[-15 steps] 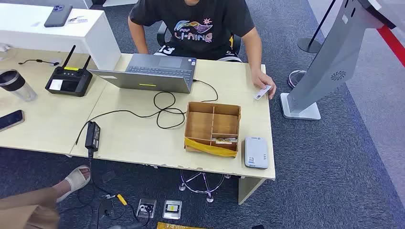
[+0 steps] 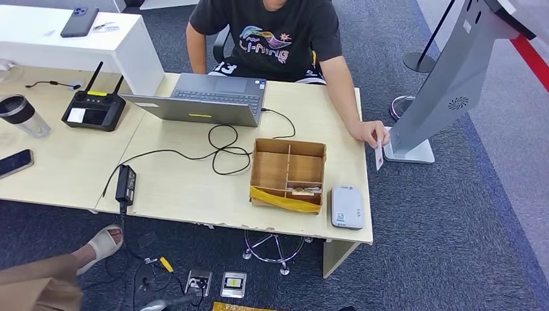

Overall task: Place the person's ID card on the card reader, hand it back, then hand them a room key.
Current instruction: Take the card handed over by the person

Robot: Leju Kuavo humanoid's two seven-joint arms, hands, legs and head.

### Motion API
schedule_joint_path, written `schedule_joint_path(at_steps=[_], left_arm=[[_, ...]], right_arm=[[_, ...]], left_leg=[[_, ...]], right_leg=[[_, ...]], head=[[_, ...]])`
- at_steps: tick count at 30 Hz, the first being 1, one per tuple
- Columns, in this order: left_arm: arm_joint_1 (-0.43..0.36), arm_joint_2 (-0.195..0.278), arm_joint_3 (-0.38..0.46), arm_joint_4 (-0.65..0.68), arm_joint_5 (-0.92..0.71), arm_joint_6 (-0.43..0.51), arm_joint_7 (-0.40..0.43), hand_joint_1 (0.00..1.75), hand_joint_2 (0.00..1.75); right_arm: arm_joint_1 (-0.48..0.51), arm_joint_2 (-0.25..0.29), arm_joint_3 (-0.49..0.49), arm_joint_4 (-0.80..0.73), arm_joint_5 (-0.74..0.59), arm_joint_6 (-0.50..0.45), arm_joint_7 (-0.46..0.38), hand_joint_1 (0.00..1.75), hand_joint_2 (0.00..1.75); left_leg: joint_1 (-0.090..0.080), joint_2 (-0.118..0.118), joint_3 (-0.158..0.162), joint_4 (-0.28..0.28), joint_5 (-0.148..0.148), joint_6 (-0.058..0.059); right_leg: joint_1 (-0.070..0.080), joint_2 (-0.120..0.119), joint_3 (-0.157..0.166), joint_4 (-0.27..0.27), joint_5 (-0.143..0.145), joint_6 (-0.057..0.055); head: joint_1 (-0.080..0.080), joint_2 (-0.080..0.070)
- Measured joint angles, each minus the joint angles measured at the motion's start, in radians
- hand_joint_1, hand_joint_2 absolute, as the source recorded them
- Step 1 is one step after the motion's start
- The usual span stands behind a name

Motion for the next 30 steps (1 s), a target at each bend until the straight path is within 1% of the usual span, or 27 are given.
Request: schedule_joint_path(at_steps=[5, 10, 15, 17, 26, 30], left_arm=[[-0.039, 0.008, -0.024, 0.000, -0.045, 0.001, 0.002, 0.00, 1.75], [-0.033, 0.007, -0.038, 0.000, -0.025, 0.001, 0.001, 0.00, 1.75], [-0.021, 0.007, -0.039, 0.000, 0.001, -0.001, 0.000, 0.00, 1.75], [-0.020, 0.008, -0.041, 0.000, 0.005, -0.001, 0.005, 0.00, 1.75], [-0.016, 0.022, -0.045, 0.000, 0.061, 0.002, 0.004, 0.00, 1.75], [-0.008, 0.034, -0.045, 0.000, 0.080, 0.002, 0.000, 0.00, 1.75]], right_arm=[[0.016, -0.001, -0.001, 0.000, -0.017, 0.005, -0.004, 0.00, 1.75], [0.033, -0.002, -0.001, 0.000, -0.020, 0.001, -0.007, 0.00, 1.75], [0.050, 0.000, -0.001, 0.000, -0.025, -0.038, -0.024, 0.00, 1.75], [0.053, 0.001, -0.003, 0.000, -0.041, -0.041, -0.033, 0.00, 1.75], [0.010, 0.000, -0.036, 0.000, -0.094, -0.061, -0.111, 0.00, 1.75], [-0.019, 0.000, -0.057, -0.001, -0.110, -0.082, -0.164, 0.00, 1.75]], left_leg=[[0.000, 0.000, 0.000, 0.000, 0.000, 0.000], [0.000, 0.000, 0.000, 0.000, 0.000, 0.000], [0.000, 0.000, 0.000, 0.000, 0.000, 0.000], [0.000, 0.000, 0.000, 0.000, 0.000, 0.000], [0.000, 0.000, 0.000, 0.000, 0.000, 0.000], [0.000, 0.000, 0.000, 0.000, 0.000, 0.000]], right_leg=[[0.000, 0.000, 0.000, 0.000, 0.000, 0.000], [0.000, 0.000, 0.000, 0.000, 0.000, 0.000], [0.000, 0.000, 0.000, 0.000, 0.000, 0.000], [0.000, 0.000, 0.000, 0.000, 0.000, 0.000], [0.000, 0.000, 0.001, 0.000, 0.000, 0.000], [0.000, 0.000, 0.000, 0.000, 0.000, 0.000]], head=[[0.000, 0.000], [0.000, 0.000], [0.000, 0.000], [0.000, 0.000], [0.000, 0.000], [0.000, 0.000]])
